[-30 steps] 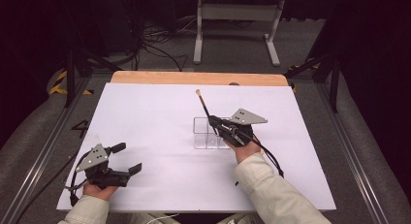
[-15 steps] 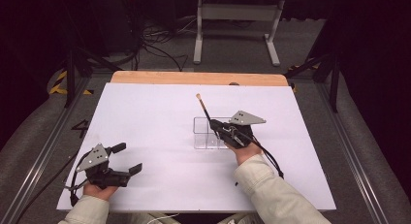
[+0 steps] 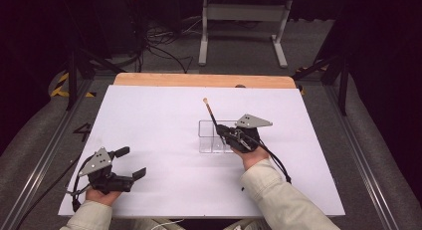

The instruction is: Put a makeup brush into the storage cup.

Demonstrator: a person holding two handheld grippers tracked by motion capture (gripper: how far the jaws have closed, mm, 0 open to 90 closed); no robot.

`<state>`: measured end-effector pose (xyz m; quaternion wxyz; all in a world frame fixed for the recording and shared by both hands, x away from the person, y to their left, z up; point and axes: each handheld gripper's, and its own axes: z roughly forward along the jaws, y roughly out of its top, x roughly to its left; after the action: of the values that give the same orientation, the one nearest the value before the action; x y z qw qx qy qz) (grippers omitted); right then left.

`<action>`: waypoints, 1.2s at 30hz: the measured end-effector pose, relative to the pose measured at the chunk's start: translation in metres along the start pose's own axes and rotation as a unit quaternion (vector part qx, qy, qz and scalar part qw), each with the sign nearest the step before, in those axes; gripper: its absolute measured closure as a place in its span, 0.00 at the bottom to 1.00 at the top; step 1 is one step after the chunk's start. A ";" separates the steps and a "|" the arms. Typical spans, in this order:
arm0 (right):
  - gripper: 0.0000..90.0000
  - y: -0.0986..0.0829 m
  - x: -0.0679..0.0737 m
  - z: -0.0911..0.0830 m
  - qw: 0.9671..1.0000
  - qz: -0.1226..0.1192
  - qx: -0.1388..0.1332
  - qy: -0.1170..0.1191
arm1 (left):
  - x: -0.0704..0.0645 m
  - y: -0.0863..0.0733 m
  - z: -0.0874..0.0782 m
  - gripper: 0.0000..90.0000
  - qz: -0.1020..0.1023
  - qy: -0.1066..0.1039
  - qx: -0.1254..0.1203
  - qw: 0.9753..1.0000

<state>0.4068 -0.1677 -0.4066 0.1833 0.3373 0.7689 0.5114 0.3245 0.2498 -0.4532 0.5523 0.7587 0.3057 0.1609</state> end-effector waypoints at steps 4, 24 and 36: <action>0.79 0.001 -0.001 -0.001 1.000 0.003 0.003 -0.006 | 0.000 0.000 0.000 0.03 -0.003 0.000 -0.001 1.000; 0.16 0.022 0.002 -0.061 0.999 -0.040 -0.003 -0.015 | 0.004 0.003 0.003 0.03 -0.012 -0.005 -0.007 1.000; 0.09 0.019 -0.003 -0.090 0.999 -0.029 0.019 -0.024 | 0.007 0.005 0.005 0.03 -0.013 -0.005 -0.004 1.000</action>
<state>0.3587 -0.2251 -0.3520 0.2102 0.3301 0.7834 0.4829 0.3339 0.2496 -0.4506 0.5587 0.7534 0.3120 0.1515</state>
